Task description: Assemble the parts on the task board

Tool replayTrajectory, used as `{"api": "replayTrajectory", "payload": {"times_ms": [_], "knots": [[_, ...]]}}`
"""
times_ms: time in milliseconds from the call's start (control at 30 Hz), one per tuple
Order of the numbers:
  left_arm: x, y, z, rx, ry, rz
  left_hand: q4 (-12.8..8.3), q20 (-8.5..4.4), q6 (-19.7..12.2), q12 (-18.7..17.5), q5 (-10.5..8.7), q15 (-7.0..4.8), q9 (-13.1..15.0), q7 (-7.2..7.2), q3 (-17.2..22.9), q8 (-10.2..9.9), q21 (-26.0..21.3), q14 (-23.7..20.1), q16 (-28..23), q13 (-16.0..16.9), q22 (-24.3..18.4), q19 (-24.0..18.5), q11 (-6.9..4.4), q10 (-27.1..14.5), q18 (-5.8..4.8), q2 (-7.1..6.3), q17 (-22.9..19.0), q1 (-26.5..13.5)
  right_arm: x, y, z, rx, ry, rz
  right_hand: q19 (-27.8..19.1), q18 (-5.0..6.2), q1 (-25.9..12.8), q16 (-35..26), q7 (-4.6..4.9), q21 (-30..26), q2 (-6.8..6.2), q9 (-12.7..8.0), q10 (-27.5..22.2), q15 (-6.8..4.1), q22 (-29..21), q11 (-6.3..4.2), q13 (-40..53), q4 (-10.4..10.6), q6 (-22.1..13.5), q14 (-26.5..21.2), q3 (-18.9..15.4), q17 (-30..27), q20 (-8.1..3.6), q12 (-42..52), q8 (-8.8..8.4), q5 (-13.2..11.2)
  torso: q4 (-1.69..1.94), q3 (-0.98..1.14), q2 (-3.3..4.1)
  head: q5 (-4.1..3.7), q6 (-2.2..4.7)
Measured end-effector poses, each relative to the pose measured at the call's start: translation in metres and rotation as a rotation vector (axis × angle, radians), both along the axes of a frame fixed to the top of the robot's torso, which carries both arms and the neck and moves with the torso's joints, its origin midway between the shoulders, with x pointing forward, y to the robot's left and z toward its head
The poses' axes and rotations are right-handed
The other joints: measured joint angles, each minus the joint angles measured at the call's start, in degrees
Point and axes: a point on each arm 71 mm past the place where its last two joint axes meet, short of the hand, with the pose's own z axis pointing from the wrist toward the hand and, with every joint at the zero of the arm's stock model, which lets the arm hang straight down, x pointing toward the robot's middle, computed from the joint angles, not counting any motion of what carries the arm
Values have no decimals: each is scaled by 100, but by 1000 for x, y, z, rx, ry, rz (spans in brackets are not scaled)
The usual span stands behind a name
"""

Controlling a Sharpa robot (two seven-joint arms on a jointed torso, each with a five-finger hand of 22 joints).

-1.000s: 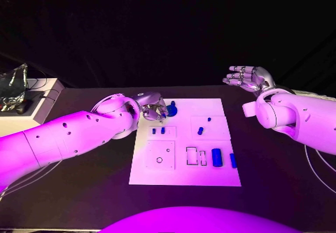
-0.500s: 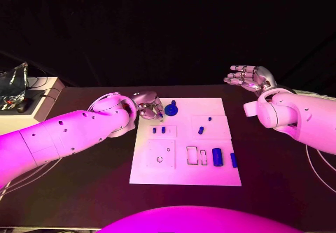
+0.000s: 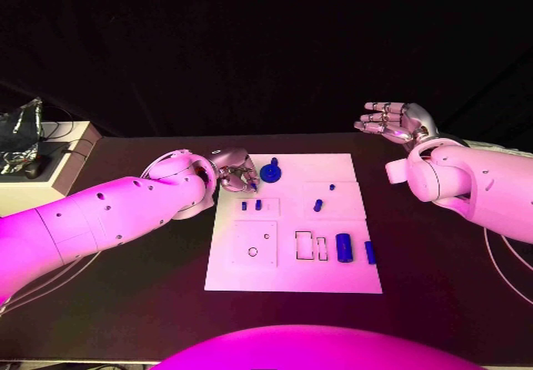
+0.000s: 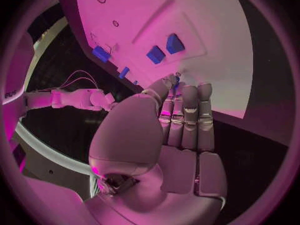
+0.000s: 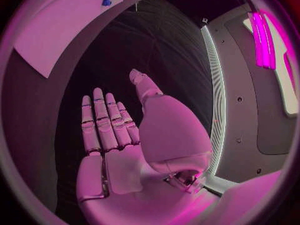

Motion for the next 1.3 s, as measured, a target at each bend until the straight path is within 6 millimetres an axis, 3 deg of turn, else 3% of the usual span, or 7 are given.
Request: {"api": "replayTrajectory", "payload": {"times_ms": [733,767,1300], "knots": [[1,-2,-5,14,15,-4,-1,-5,-21,0,-5,0,-5,21,-1,0,22,0,-22,7,0,-5,1,-2,-4,-44,19,1,0,0,0,0,-1,1,0,0,0,0,-17,0,0,0,0,0,0,0,0,0,17,0,0,0,0,0,0,23,1,3,0,6,-13],[1,-2,-6,15,15,-4,-1,-12,-21,0,-5,0,-5,21,-1,0,22,0,-22,7,0,-34,1,-2,-37,-43,19,2,0,0,0,0,-1,1,0,0,0,0,-17,0,0,0,0,0,0,0,0,0,17,0,0,0,0,0,0,23,1,3,0,5,-13],[4,-1,-9,23,17,0,-1,-11,-41,-12,-10,21,-1,0,-1,-1,22,-21,-22,7,-1,-52,10,-11,45,-14,31,32,-1,0,0,0,0,2,0,0,0,0,-17,0,0,0,0,0,0,0,0,0,17,0,0,0,0,0,0,23,0,3,2,-16,-31]]}}
